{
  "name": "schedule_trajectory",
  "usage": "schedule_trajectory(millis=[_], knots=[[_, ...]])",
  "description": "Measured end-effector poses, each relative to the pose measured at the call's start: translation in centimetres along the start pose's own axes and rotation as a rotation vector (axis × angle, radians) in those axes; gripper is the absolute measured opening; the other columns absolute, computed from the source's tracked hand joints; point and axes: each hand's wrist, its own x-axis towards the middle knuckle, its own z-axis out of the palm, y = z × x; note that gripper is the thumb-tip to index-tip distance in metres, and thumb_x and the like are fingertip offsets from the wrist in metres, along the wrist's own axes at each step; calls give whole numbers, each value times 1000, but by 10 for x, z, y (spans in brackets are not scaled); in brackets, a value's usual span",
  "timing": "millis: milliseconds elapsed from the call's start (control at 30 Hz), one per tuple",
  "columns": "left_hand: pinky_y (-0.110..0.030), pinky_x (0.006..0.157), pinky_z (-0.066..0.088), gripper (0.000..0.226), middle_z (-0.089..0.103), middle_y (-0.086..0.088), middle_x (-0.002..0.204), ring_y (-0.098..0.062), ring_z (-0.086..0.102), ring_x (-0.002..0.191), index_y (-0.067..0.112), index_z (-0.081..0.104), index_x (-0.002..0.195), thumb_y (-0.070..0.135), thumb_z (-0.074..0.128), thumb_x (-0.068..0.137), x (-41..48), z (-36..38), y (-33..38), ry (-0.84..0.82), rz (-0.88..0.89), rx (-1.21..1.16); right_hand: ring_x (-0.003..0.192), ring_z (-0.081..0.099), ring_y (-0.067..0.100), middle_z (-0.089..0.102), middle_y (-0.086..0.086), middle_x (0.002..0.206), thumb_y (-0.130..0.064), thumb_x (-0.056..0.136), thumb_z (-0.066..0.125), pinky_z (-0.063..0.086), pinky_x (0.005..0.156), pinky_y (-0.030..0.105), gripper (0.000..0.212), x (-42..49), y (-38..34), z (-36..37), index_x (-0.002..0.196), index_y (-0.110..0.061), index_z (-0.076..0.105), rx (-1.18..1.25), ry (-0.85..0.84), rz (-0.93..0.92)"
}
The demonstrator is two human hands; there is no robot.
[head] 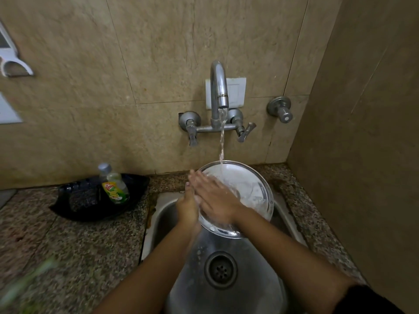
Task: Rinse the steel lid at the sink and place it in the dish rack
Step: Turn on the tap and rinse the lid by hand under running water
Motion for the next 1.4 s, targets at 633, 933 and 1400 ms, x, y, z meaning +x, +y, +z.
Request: schedule_trajectory(millis=[633, 933, 1400], knots=[[-36, 79, 56, 47, 73, -14, 85, -28, 69, 78, 6, 69, 82, 47, 48, 93, -1, -12, 12, 53, 28, -19, 147, -12, 8, -10, -5, 161, -41, 102, 20, -4, 119, 30, 59, -29, -2, -9, 151, -26, -8, 3, -78, -121], [-48, 81, 57, 26, 74, -19, 92, -35, 70, 84, 3, 71, 93, 21, 77, 75, -8, -24, 9, -80, 34, 45, 133, 41, 30, 46, 11, 143, -35, 101, 29, 30, 111, 41, 47, -16, 61, -15, 140, -10, 38, -152, 266, 433], [-30, 67, 56, 18, 73, -14, 86, -26, 68, 73, 3, 71, 98, 5, 70, 79, 6, -17, 41, -287, 172, 106, 82, 57, 25, 60, 9, 93, -36, 102, 25, 49, 77, 40, 40, 24, 54, -61, 101, -9, 56, 16, 263, 60]])
